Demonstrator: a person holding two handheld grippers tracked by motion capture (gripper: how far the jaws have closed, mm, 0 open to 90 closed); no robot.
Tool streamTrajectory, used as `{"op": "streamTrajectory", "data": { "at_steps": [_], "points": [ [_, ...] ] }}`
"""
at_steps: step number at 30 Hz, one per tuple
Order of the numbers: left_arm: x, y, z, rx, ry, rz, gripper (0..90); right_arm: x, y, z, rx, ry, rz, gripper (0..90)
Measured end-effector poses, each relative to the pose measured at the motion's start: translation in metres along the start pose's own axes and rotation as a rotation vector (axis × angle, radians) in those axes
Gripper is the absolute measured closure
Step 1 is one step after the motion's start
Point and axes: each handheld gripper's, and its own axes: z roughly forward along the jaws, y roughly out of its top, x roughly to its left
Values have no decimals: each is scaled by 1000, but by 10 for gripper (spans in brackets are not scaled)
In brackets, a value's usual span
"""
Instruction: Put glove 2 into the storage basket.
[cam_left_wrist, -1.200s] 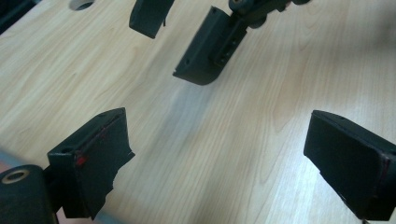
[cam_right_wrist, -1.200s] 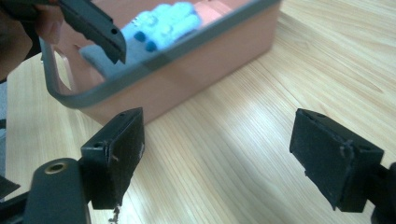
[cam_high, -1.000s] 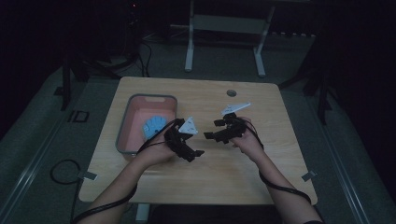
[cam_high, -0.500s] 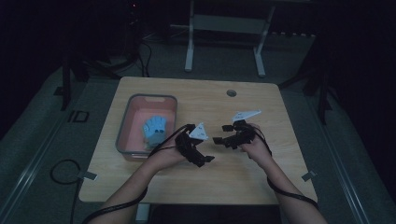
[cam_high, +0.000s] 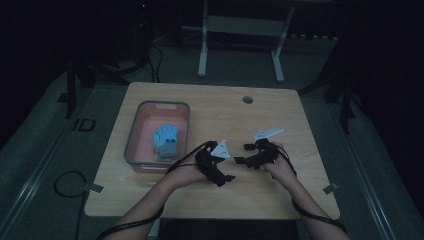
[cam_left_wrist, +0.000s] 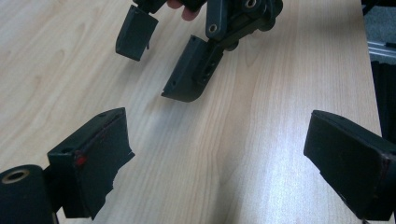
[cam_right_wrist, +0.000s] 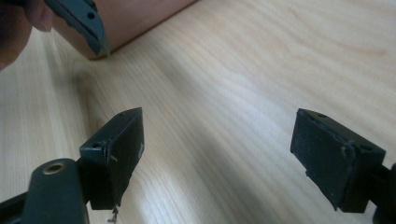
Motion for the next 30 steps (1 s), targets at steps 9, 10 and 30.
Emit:
{"op": "streamTrajectory", "data": {
  "at_steps": [9, 10, 30],
  "points": [
    [-11, -10, 11, -20, -23, 2, 74, 4, -15, -1, 0, 10, -1, 173],
    [-12, -11, 12, -18, -26, 4, 74, 5, -16, -2, -1, 7, -4, 173],
    [-28, -23, 35, -14, -70, 45, 74, 12, -48, -3, -21, 28, 4, 170]
  ]
}}
